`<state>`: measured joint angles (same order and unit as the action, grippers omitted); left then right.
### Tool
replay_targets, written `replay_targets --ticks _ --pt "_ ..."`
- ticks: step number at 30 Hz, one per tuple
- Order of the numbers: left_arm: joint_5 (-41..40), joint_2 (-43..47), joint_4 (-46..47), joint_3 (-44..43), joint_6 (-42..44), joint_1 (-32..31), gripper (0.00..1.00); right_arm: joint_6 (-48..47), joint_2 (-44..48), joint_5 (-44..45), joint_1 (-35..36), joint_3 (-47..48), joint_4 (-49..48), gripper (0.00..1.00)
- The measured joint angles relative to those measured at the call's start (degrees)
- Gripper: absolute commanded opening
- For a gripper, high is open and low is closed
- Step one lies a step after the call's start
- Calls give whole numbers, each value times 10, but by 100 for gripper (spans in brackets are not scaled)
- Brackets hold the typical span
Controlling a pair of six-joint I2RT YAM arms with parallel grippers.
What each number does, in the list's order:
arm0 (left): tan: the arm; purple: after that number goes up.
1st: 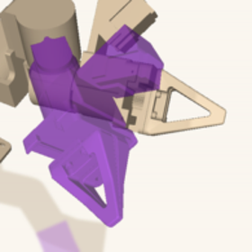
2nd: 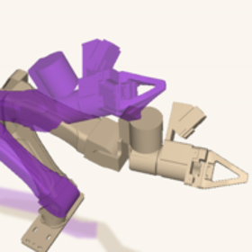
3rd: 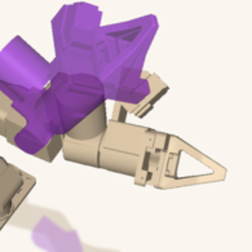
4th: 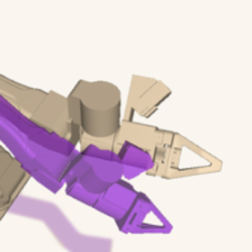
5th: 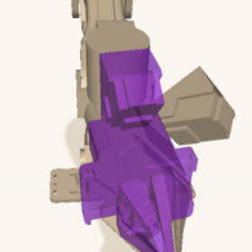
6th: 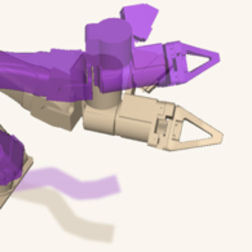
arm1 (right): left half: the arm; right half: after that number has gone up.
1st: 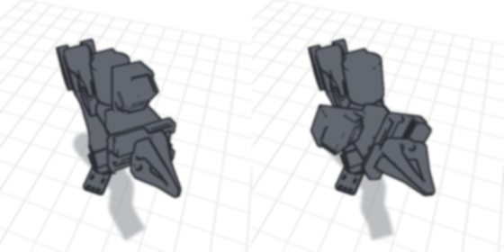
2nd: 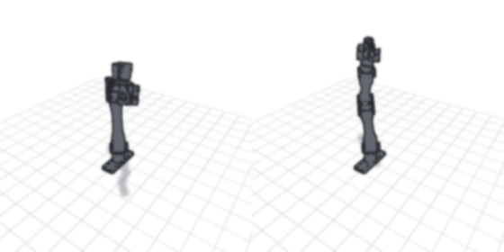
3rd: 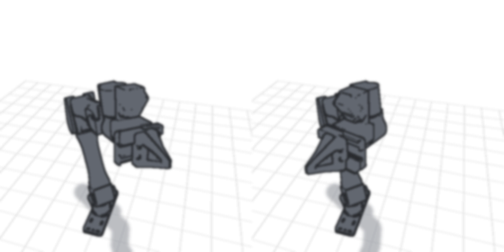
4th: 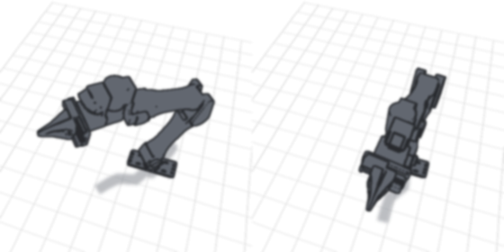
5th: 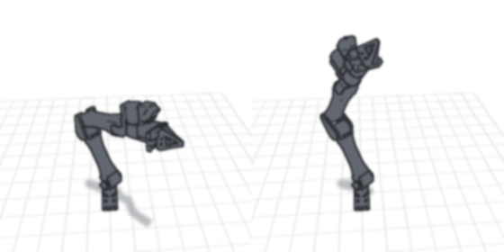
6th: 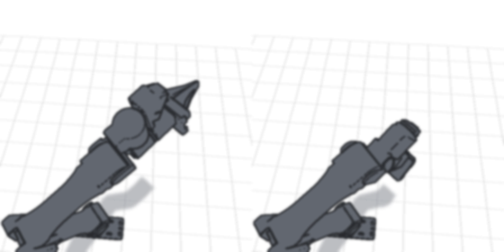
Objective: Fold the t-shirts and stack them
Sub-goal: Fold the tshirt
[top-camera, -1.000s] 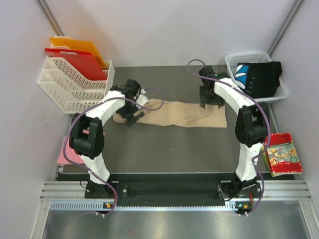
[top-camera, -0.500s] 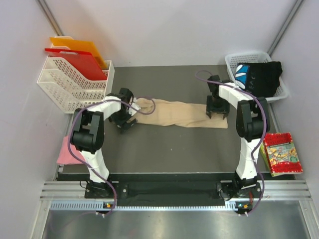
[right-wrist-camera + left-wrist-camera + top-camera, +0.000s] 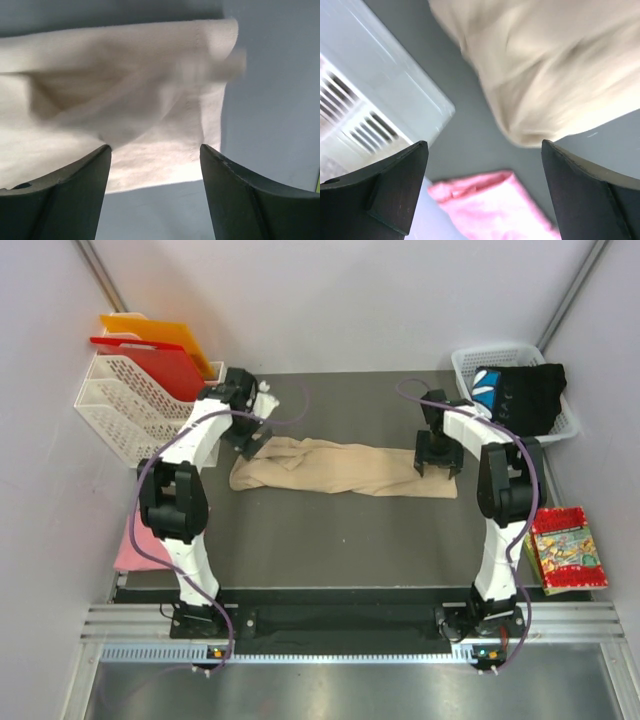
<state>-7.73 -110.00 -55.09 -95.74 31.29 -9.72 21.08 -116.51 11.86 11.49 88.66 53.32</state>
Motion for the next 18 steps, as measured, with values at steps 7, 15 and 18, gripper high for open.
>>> replay_targets --ticks 7,15,18 --pt "89 14 -13 -60 -37 -69 99 5 21 -11 31 35 14 66" --pt "131 -20 -19 11 -65 -134 99 12 72 -10 41 -18 9 64" --pt "133 -50 -15 0 -75 -136 99 15 84 -7 41 -42 9 64"
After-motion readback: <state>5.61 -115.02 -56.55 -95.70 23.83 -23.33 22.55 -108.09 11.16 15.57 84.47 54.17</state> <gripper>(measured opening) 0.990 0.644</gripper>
